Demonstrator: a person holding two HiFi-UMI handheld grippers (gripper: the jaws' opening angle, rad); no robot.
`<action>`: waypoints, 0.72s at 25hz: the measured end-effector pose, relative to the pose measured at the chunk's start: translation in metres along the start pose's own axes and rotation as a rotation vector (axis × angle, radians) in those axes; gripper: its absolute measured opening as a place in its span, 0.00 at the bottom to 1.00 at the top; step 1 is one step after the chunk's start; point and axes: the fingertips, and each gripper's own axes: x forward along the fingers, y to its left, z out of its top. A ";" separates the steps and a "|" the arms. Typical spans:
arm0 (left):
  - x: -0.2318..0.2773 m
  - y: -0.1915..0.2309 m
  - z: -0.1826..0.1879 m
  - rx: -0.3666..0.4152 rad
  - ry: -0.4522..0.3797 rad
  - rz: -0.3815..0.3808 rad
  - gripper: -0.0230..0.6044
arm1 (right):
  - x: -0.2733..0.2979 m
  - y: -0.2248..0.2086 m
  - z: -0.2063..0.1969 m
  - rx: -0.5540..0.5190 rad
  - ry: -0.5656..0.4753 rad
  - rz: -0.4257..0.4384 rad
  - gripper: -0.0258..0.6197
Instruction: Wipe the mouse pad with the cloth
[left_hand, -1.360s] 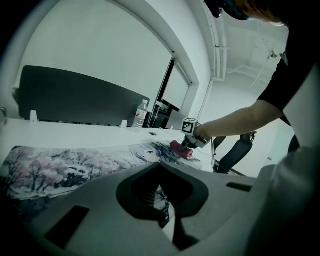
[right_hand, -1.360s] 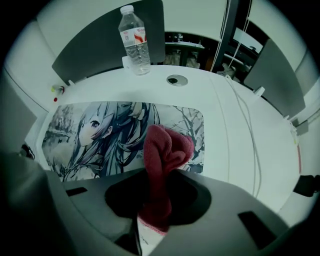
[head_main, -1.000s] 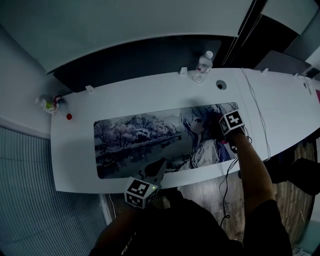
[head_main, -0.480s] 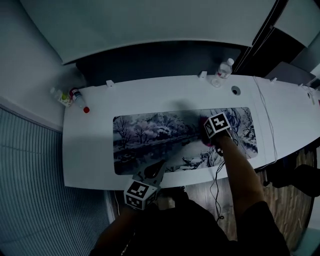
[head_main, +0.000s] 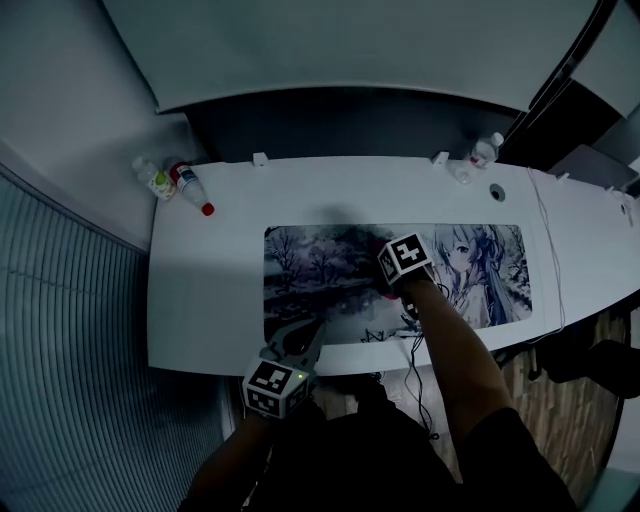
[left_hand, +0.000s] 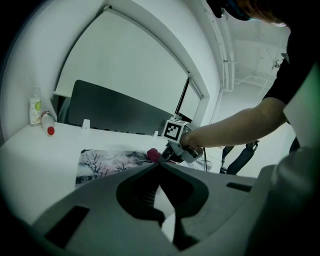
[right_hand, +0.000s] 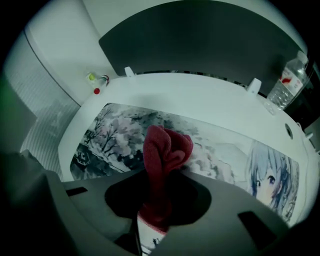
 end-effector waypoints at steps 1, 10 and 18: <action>-0.005 0.007 -0.001 -0.004 -0.003 0.007 0.05 | 0.003 0.012 0.004 -0.011 0.000 0.003 0.21; -0.047 0.055 -0.004 -0.013 -0.012 0.046 0.05 | 0.033 0.111 0.037 -0.107 -0.023 0.051 0.21; -0.074 0.079 -0.012 -0.020 -0.001 0.058 0.05 | 0.052 0.188 0.056 -0.122 -0.055 0.114 0.21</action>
